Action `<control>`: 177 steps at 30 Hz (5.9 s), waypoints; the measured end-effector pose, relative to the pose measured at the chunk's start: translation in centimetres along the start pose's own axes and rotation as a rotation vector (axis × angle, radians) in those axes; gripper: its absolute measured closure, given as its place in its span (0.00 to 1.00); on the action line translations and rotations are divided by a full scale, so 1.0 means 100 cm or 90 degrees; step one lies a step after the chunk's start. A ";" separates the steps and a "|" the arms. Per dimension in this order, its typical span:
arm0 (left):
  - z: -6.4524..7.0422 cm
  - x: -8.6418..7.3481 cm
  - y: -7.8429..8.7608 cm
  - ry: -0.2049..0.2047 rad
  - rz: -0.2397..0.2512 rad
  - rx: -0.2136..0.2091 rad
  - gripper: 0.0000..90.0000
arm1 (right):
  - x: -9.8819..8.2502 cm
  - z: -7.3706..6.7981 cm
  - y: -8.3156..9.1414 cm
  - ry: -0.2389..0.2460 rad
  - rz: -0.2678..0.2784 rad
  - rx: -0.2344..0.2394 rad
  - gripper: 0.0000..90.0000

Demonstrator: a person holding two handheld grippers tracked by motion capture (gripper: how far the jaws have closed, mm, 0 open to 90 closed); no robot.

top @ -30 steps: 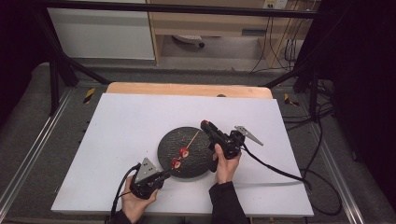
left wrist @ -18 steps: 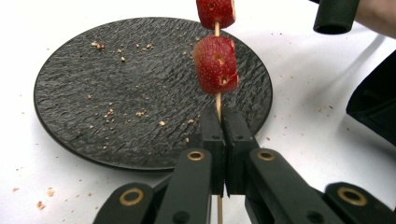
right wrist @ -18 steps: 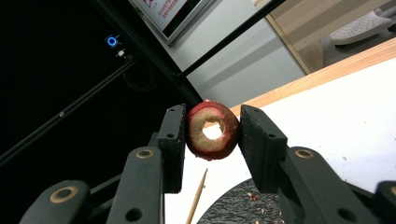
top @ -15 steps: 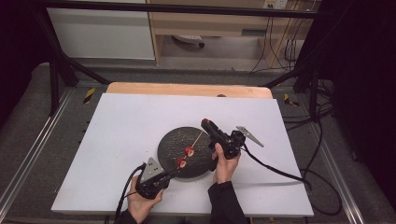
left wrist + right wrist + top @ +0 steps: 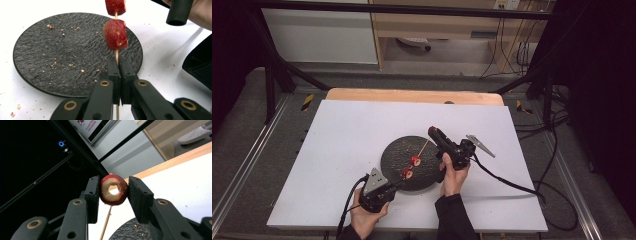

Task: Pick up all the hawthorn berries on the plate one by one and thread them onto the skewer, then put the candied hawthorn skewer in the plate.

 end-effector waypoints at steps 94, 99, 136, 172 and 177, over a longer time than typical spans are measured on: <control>-0.050 0.037 0.015 -0.029 -0.111 0.016 0.98 | -0.050 0.091 0.110 0.354 -0.456 -0.004 0.01; -0.049 0.043 0.009 -0.035 -0.126 0.017 0.98 | -0.049 0.096 0.120 0.358 -0.462 -0.006 0.01; -0.051 0.032 -0.054 -0.081 -0.262 0.062 0.98 | -0.053 0.104 0.133 0.364 -0.478 -0.006 0.01; -0.063 0.032 -0.019 -0.089 -0.208 0.032 0.39 | -0.052 0.104 0.134 0.361 -0.477 -0.007 0.01; -0.073 0.028 -0.003 -0.092 -0.193 0.031 0.25 | -0.052 0.104 0.134 0.360 -0.474 -0.006 0.01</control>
Point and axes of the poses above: each handheld gripper's, and its own axes: y roughly backward along the jaws, x roughly out of its top, z roughly to its right, the point moved 8 cm from there along -y, roughly forward along the jaws, and after that the axes turned 9 degrees about y, right-handed, at the moved point
